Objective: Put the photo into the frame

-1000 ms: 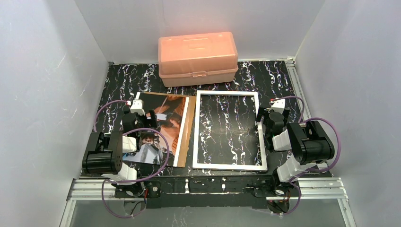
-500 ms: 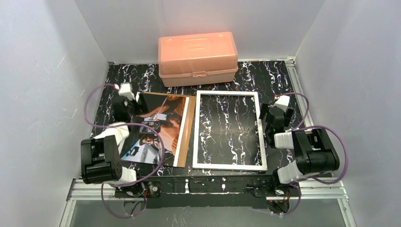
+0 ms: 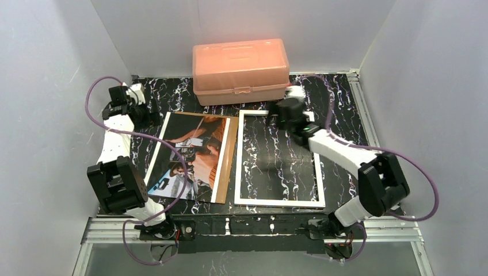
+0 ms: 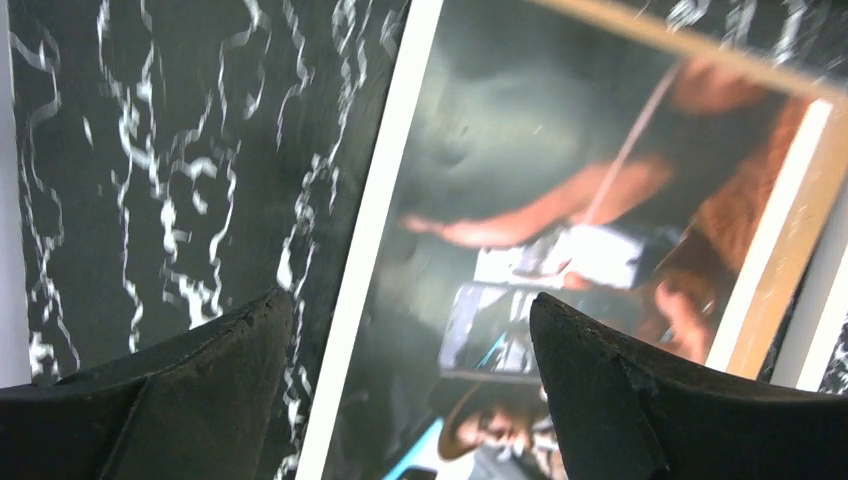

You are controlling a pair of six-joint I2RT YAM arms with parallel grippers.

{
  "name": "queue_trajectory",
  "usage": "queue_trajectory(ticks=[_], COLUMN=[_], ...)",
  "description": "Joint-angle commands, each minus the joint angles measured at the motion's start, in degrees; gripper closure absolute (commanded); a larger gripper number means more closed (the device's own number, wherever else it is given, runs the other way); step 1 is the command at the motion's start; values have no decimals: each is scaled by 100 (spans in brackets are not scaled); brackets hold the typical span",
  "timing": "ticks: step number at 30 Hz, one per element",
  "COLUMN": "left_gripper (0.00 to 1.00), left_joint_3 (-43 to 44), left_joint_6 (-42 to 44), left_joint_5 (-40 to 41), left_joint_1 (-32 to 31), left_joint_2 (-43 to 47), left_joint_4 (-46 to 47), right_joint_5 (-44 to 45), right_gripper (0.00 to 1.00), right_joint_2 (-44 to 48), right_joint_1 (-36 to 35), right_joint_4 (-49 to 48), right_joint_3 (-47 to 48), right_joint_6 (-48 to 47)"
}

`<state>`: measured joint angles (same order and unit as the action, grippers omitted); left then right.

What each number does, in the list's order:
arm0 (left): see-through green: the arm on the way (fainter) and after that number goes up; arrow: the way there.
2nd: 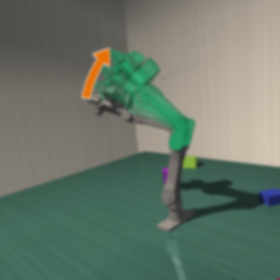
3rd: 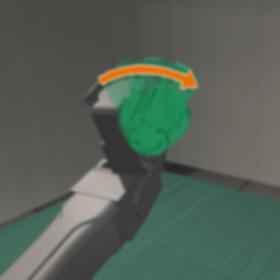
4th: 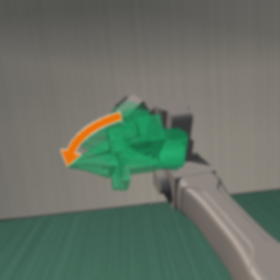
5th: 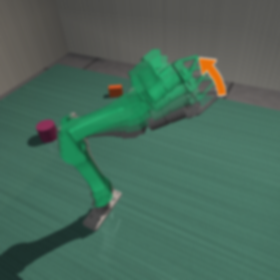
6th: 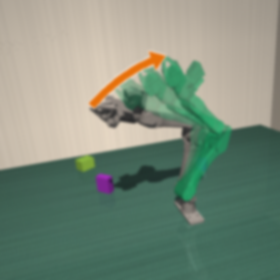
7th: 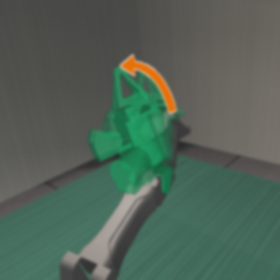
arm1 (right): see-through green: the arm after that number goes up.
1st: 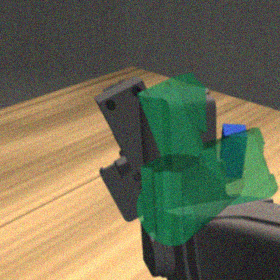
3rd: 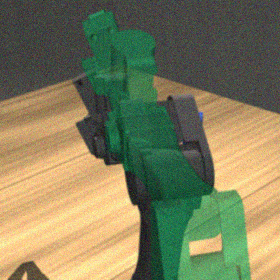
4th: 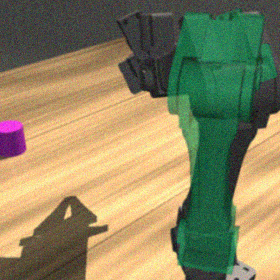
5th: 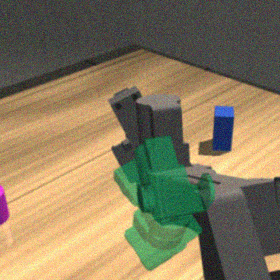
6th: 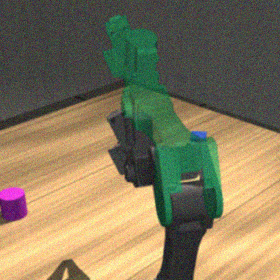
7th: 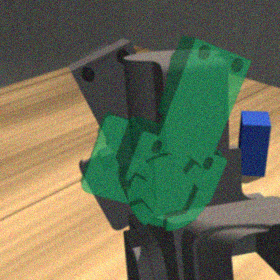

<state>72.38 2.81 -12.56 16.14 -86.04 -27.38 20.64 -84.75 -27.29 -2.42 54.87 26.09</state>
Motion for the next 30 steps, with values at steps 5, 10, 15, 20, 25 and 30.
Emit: queue_trajectory(ticks=[5,10,15,20,25,30], left_gripper=[15,16,17,17,18,2], left_joint_3=[376,174,266,277,187,189], left_joint_6=[554,786,943,1054,1096,1142], left_joint_5=[-120,132,96,-63,-168,-271], left_joint_1=[625,659,680,675,671,670], left_joint_2=[-165,-42,-158,-93,27,172], left_joint_4=[-1697,-1788,-2103,-2323,-2432,-2568], right_joint_5=[686,262,334,1660,2003,1995], right_gripper=[1,3,4,6,12,22], right_joint_2=[-1466,-2465,-2860,-2964,-2841,-3065], right_joint_1=[-2893,-3185,-3323,-3599,-3615,-3616], right_joint_4=[1300,1441,1699,2972,3047,3114], right_joint_3=[1975,2595,2824,3253,2806,2763], right_joint_6=[396,632,811,1036,1315,1409])
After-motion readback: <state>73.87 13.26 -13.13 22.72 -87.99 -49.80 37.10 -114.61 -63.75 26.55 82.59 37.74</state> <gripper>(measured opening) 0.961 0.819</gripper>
